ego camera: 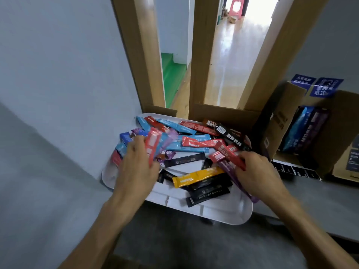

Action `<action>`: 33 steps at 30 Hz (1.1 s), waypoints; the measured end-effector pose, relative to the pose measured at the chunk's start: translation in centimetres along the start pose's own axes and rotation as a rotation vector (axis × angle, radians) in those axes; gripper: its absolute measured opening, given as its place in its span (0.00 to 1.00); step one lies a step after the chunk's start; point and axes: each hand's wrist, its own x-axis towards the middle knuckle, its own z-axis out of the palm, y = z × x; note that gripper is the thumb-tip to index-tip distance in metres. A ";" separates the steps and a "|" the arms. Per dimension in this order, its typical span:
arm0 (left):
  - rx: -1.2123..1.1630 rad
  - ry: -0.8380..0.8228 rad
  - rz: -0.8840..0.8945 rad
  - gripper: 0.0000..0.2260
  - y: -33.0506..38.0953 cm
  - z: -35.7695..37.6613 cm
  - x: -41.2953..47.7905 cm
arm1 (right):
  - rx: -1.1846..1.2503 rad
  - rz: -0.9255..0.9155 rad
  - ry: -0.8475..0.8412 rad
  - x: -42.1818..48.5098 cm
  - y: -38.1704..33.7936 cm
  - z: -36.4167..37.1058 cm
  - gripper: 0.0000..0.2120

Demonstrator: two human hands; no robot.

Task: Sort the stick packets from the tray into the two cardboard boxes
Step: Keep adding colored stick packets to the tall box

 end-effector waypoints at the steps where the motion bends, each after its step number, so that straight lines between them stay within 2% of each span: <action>1: -0.004 0.030 -0.055 0.29 -0.4 -0.2 1.0 | -0.003 -0.010 -0.012 0.1 0.1 0.2 0.08; 4: 0.003 -0.006 -0.156 0.30 -1.7 0.2 3.5 | -0.043 -0.041 -0.057 0.4 0.0 0.7 0.13; 7: -0.024 -0.045 -0.181 0.29 -2.2 0.9 4.5 | -0.061 -0.044 -0.054 0.6 -0.3 1.1 0.12; 11: -0.143 0.022 -0.174 0.26 -1.5 0.4 4.3 | 0.013 -0.011 -0.145 1.1 -0.3 1.1 0.10; 16: -0.626 0.024 -0.152 0.21 1.5 -0.4 2.9 | 0.095 -0.002 -0.167 1.6 0.1 0.6 0.08; 20: -0.849 -0.058 -0.233 0.10 4.2 1.0 1.0 | 0.413 0.016 -0.165 0.8 0.1 -0.8 0.06; 23: -0.929 -0.170 -0.184 0.08 6.2 2.2 -0.1 | 0.836 -0.001 -0.147 -0.4 -1.1 -2.2 0.06; 25: -1.003 -0.230 -0.136 0.08 7.6 2.7 -0.7 | 0.968 -0.063 -0.104 -1.2 -2.2 -2.8 0.05; 28: -1.057 -0.246 -0.102 0.12 9.2 3.3 -1.5 | 0.997 -0.134 -0.067 -2.3 -3.0 -3.3 0.04; 33: -1.126 -0.167 -0.097 0.16 10.9 3.8 -1.9 | 0.976 -0.180 0.010 -2.8 -1.7 -4.0 0.03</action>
